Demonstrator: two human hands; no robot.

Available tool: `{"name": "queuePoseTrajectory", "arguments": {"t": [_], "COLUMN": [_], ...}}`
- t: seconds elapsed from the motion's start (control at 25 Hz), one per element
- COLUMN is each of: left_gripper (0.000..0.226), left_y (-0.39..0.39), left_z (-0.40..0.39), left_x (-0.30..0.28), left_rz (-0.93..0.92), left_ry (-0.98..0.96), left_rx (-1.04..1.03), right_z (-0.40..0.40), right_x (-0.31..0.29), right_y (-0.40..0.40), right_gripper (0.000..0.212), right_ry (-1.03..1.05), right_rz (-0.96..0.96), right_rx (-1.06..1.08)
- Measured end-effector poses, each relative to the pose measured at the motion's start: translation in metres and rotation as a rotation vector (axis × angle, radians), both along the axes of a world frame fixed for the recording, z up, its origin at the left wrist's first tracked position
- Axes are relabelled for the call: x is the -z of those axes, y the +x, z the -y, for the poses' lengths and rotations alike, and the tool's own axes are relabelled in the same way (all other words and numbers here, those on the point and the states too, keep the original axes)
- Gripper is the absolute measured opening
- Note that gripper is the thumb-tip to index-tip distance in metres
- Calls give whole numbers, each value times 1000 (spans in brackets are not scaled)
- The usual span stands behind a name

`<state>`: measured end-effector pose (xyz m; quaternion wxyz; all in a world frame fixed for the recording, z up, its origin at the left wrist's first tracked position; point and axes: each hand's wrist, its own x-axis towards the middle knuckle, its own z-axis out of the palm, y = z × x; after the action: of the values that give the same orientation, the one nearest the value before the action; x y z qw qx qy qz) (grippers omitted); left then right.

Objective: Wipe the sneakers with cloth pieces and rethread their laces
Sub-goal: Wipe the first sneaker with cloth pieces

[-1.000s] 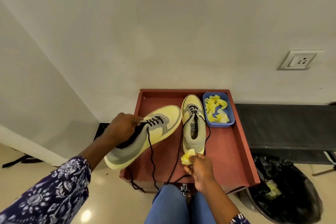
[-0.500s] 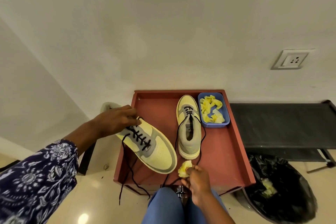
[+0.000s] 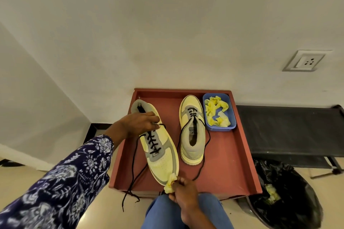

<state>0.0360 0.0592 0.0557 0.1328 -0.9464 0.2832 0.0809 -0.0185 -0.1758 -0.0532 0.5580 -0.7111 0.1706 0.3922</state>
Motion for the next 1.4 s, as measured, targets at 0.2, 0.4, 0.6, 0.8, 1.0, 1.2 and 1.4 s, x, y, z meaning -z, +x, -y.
{"name": "queuePoseTrajectory", "arguments": {"t": [0.2,0.4,0.6,0.8,1.0,1.2,1.4], "left_gripper": [40,37,34,52,77,82,87], "left_y": [12,15,4,-22,-49,-42,-39], "left_z": [1,-2,4,21,28,33,26], "left_x": [7,25,56,61,79,80,81], "left_rz": [11,-68,72,261,59,22,22], "left_ry": [-7,-40,-499,-921,-1068,-1158,-1164], "left_rx": [-122,-408,-879,-1220,-1493,-1479,-1405], "right_z": [-6,-15,-30,-26,-32,-64,-79], "right_x": [1,1,4,-13,-36,-21,4], "right_y": [3,2,-3,7,43,64,47], "right_gripper": [22,21,22,31,25,30,39], "right_ry": [-6,5,40,40,-147,-318,-373], "right_rz": [64,72,161,208,629,936,1023], "right_rx": [-42,-142,-201,-231,-314,-645,-852]}}
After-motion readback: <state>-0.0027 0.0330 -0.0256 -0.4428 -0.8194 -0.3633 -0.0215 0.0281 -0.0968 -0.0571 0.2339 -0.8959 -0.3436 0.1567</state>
